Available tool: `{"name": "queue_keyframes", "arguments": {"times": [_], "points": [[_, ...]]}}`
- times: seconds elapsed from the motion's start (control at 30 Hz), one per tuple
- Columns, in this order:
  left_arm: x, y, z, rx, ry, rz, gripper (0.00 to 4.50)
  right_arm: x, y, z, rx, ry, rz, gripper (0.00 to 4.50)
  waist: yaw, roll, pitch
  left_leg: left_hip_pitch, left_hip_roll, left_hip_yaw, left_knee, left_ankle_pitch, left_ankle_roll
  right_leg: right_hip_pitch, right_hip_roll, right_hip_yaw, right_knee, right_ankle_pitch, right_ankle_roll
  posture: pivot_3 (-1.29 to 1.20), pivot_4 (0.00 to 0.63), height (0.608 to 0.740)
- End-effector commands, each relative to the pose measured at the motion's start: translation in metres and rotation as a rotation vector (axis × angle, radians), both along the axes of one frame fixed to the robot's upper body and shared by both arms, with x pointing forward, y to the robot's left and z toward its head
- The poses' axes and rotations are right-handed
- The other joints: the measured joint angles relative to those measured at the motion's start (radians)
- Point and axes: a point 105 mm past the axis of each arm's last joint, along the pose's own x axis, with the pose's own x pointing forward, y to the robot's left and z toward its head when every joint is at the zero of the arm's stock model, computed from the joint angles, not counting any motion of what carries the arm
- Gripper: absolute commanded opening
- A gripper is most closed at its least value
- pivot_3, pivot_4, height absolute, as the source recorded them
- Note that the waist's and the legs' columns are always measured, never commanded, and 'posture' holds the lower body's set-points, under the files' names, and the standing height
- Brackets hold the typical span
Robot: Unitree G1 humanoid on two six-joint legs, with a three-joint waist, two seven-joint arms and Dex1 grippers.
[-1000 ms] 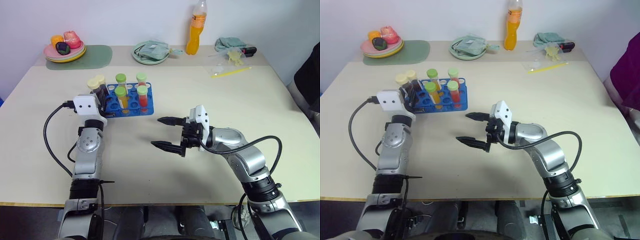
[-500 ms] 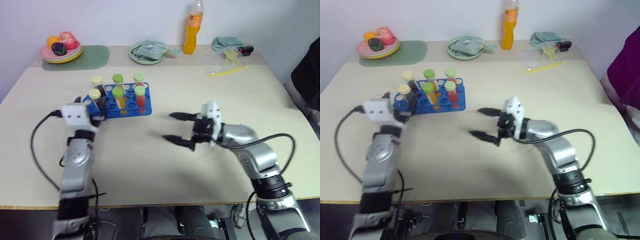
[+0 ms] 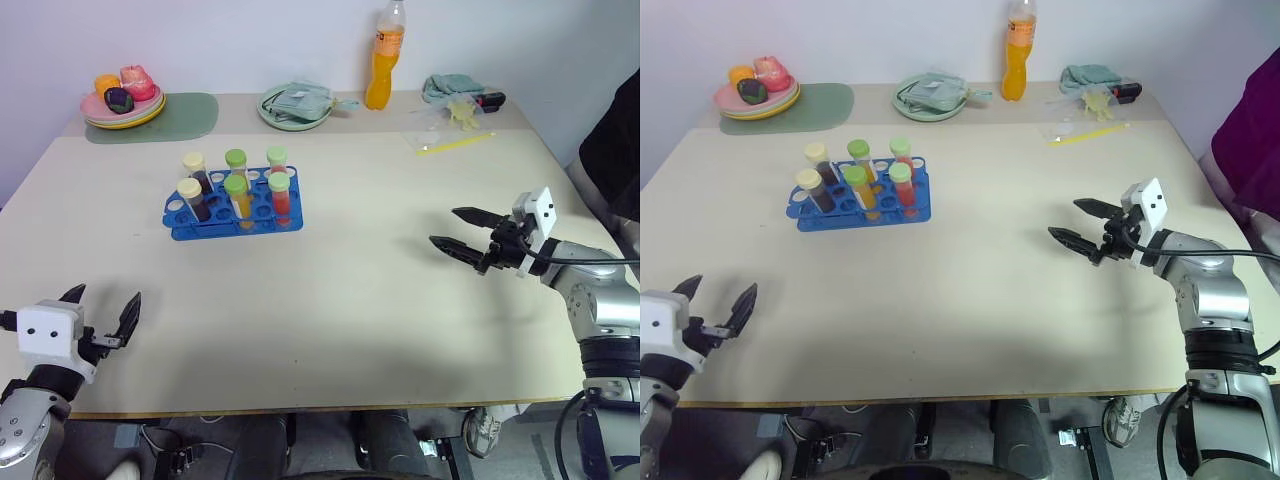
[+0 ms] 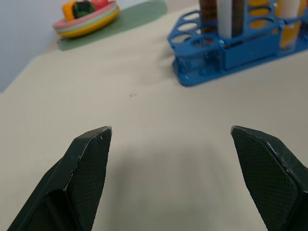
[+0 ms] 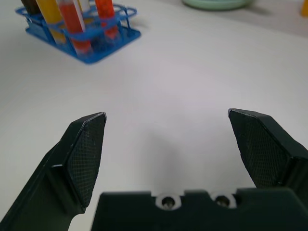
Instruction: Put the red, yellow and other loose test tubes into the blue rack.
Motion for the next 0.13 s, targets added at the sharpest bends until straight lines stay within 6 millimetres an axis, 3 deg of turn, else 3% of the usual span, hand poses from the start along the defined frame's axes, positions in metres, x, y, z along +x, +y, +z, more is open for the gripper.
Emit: {"name": "queue_keyframes", "arguments": {"times": [0.03,0.13], "points": [[-0.0014,-0.0016,0.0138,0.012,-0.062,0.020,4.08,0.0047,-0.0018,0.0131,-0.017,-0.054,0.016,4.50,-0.001,0.000,0.000,0.000,0.000,0.000,0.000,0.000,0.000,0.000,0.000,0.000,0.000,0.000,0.000,0.00,0.150,0.729],[0.0007,-0.0060,0.0129,0.000,-0.071,0.021,4.08,0.0095,-0.0007,0.0133,-0.012,-0.061,0.025,4.50,-0.001,0.000,0.000,0.000,0.000,0.000,0.000,0.000,0.000,0.000,0.001,0.000,0.000,0.000,0.001,0.00,0.150,0.729]]}}
